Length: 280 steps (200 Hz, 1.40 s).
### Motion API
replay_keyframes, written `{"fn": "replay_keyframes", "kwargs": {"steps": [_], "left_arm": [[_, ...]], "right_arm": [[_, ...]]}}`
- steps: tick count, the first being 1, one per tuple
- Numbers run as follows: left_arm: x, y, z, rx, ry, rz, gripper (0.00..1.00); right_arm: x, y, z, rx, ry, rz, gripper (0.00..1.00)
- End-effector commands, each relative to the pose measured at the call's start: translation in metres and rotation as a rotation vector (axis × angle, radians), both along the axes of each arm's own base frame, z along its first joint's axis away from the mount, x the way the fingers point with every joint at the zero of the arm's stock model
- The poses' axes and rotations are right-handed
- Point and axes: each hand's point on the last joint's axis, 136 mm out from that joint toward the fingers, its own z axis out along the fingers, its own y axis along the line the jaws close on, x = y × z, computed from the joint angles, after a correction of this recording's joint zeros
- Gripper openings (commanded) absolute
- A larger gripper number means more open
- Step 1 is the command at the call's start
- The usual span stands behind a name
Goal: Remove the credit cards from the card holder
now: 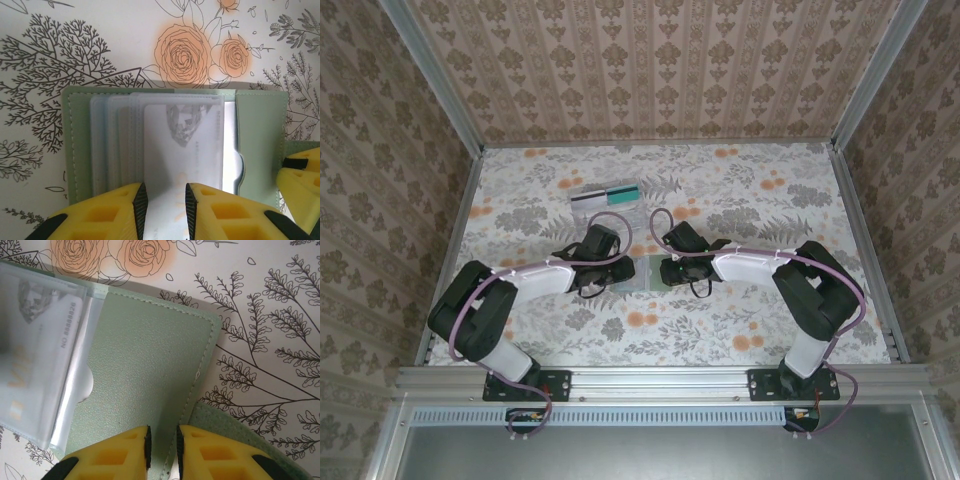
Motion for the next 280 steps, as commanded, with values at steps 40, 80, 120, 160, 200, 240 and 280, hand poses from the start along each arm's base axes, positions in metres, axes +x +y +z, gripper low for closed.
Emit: {"fn": "replay_keyframes", "kwargs": {"steps": [40, 80, 120, 160, 200, 240, 280], "left_arm": [[-0.012, 0.007, -0.003, 0.030, 0.041, -0.005, 0.30], [-0.008, 0.018, 0.012, 0.062, -0.003, 0.009, 0.34], [-0.008, 0.019, 0.005, 0.067, 0.009, 0.007, 0.34], [-0.009, 0.013, -0.005, 0.051, 0.038, -0.003, 0.34], [-0.010, 0.008, -0.007, 0.029, 0.046, -0.010, 0.34], [-0.010, 0.006, 0.003, 0.012, 0.023, -0.015, 0.34], [-0.009, 0.002, 0.015, 0.002, -0.011, -0.035, 0.34]], "right_arm": [[0.005, 0.011, 0.011, 0.032, -0.015, 0.006, 0.24], [0.004, 0.011, 0.009, 0.031, -0.008, 0.007, 0.25], [0.003, 0.010, 0.008, 0.029, -0.006, 0.006, 0.24], [0.003, 0.010, 0.008, 0.029, -0.004, 0.008, 0.24], [0.003, 0.010, 0.007, 0.027, -0.002, 0.007, 0.25], [0.003, 0.010, 0.006, 0.026, 0.000, 0.008, 0.25], [0.003, 0.010, 0.006, 0.028, 0.000, 0.007, 0.25]]}}
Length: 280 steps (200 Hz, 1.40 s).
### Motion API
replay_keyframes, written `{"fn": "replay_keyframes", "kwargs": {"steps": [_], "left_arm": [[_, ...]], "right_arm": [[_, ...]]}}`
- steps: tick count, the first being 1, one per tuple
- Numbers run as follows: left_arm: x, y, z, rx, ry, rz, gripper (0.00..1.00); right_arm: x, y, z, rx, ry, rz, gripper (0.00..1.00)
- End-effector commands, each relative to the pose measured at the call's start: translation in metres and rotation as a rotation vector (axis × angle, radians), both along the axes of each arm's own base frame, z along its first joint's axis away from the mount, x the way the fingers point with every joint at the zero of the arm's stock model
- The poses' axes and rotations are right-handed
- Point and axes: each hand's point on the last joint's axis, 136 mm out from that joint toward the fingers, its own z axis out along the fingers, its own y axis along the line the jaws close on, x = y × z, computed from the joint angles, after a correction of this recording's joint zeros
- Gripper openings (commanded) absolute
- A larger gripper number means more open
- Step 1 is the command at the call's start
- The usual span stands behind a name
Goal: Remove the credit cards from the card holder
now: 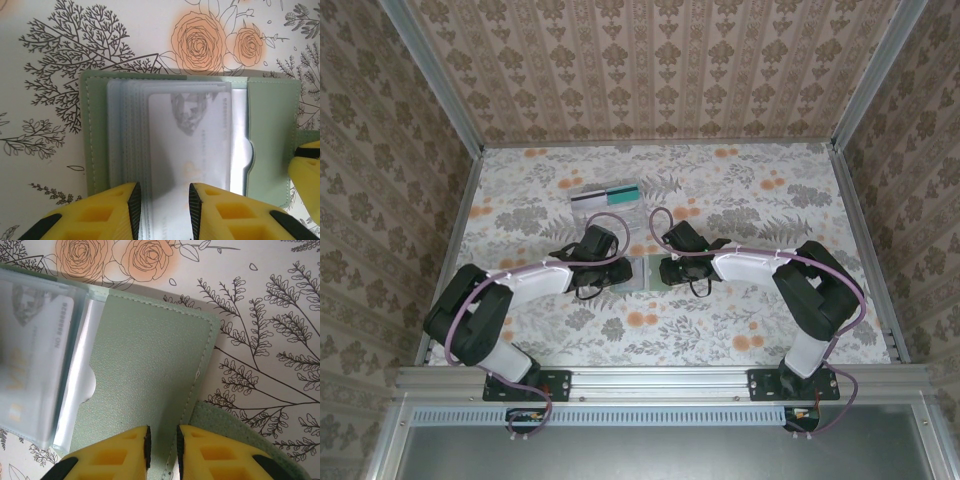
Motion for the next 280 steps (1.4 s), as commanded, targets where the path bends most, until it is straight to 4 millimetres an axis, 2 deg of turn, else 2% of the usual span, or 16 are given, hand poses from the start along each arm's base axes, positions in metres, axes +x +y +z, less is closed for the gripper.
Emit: {"fn": "replay_keyframes", "kwargs": {"steps": [1, 44, 132, 179, 205, 254, 280], "left_arm": [[-0.003, -0.006, 0.013, -0.026, -0.032, -0.040, 0.34], [-0.005, -0.008, 0.006, -0.013, -0.017, -0.052, 0.34], [-0.005, 0.008, -0.002, 0.072, -0.012, -0.030, 0.34], [-0.008, -0.006, -0.007, 0.016, 0.008, -0.059, 0.34], [-0.008, -0.015, 0.002, -0.047, -0.007, -0.077, 0.34], [-0.008, -0.038, 0.040, -0.201, -0.085, -0.135, 0.33], [-0.008, -0.042, 0.044, -0.209, -0.092, -0.149, 0.33]], "right_arm": [[0.002, 0.009, 0.004, 0.025, 0.004, 0.008, 0.25], [0.002, 0.009, 0.003, 0.025, 0.005, 0.007, 0.25], [0.001, 0.008, 0.003, 0.020, 0.007, 0.004, 0.24], [0.001, 0.008, 0.002, 0.023, 0.010, 0.003, 0.25], [0.000, 0.008, 0.001, 0.021, 0.013, 0.003, 0.24], [0.001, 0.008, 0.001, 0.026, 0.009, -0.001, 0.25], [0.001, 0.008, 0.001, 0.027, 0.011, -0.003, 0.25]]}}
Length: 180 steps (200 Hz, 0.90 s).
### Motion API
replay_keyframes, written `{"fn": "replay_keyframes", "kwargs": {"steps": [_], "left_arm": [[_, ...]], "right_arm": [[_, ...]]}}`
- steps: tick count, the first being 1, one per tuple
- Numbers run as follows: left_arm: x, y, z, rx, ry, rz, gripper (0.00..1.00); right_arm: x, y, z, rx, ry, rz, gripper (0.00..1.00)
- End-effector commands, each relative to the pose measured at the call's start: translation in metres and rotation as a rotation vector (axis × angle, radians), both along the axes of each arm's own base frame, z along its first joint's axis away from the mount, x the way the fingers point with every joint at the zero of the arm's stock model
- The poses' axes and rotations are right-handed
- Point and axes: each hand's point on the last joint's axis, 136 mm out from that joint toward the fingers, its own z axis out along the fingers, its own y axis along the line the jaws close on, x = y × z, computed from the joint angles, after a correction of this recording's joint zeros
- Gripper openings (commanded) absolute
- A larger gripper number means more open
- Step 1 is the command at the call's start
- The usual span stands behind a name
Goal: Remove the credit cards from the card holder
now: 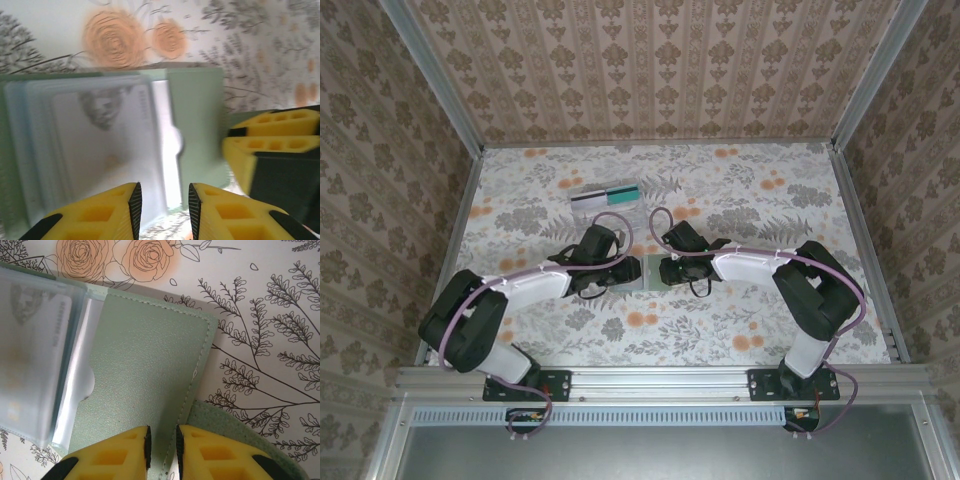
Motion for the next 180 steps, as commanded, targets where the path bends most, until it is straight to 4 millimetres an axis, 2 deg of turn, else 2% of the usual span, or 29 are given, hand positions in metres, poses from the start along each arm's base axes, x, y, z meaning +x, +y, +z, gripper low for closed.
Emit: {"fn": "replay_keyframes", "kwargs": {"steps": [1, 62, 121, 180], "left_arm": [[0.000, -0.011, 0.018, -0.060, -0.033, -0.036, 0.34], [0.003, 0.032, -0.010, 0.203, -0.024, 0.039, 0.35], [0.001, 0.030, -0.027, 0.232, 0.012, 0.028, 0.37], [0.000, 0.031, -0.034, 0.245, 0.027, 0.024, 0.37]], "right_arm": [[0.001, 0.008, 0.001, 0.025, 0.010, 0.001, 0.25], [0.001, 0.007, 0.001, 0.025, 0.007, 0.000, 0.25], [0.001, 0.008, 0.001, 0.027, 0.011, 0.002, 0.25], [0.000, 0.009, -0.001, 0.027, 0.015, 0.004, 0.25]]}}
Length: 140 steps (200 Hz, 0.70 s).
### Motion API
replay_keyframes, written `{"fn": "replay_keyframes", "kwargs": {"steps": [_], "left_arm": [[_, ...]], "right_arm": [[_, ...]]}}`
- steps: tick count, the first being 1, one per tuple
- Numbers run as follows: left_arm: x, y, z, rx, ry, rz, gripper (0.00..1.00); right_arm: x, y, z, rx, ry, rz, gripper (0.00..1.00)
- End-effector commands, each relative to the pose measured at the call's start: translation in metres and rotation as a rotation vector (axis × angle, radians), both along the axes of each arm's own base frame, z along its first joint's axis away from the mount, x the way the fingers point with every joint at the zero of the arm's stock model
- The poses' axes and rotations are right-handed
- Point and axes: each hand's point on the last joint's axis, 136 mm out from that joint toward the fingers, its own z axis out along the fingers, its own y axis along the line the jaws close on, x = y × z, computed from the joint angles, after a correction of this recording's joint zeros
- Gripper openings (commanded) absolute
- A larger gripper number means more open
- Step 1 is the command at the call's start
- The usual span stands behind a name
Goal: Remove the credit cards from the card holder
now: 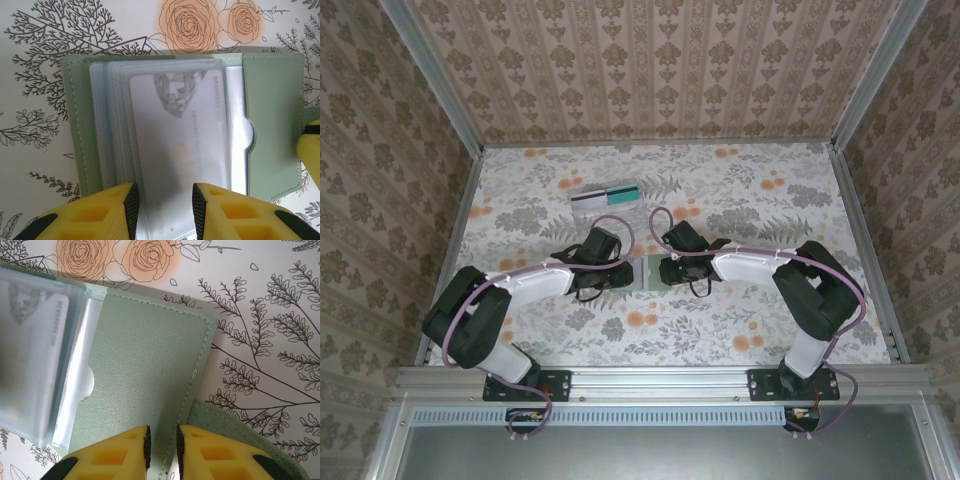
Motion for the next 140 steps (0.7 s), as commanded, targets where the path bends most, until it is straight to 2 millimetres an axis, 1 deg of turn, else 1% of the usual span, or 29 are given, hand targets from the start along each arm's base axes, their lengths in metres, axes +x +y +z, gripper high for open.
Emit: {"fn": "replay_keyframes", "kwargs": {"steps": [1, 29, 60, 96, 140], "left_arm": [[0.001, 0.000, -0.005, 0.032, 0.005, -0.018, 0.37], [-0.001, -0.007, -0.008, 0.010, 0.020, -0.031, 0.37], [-0.003, -0.015, -0.005, -0.002, 0.019, -0.055, 0.37], [-0.003, -0.033, 0.012, -0.102, -0.001, -0.090, 0.37], [-0.001, -0.042, 0.032, -0.164, -0.029, -0.106, 0.37]], "right_arm": [[0.000, 0.009, 0.000, 0.027, 0.013, 0.004, 0.25], [0.000, 0.009, 0.000, 0.028, 0.014, 0.004, 0.25], [0.001, 0.009, 0.000, 0.029, 0.014, 0.004, 0.25], [0.000, 0.010, -0.002, 0.028, 0.018, 0.005, 0.25], [0.001, 0.010, -0.001, 0.028, 0.015, 0.005, 0.25]]}}
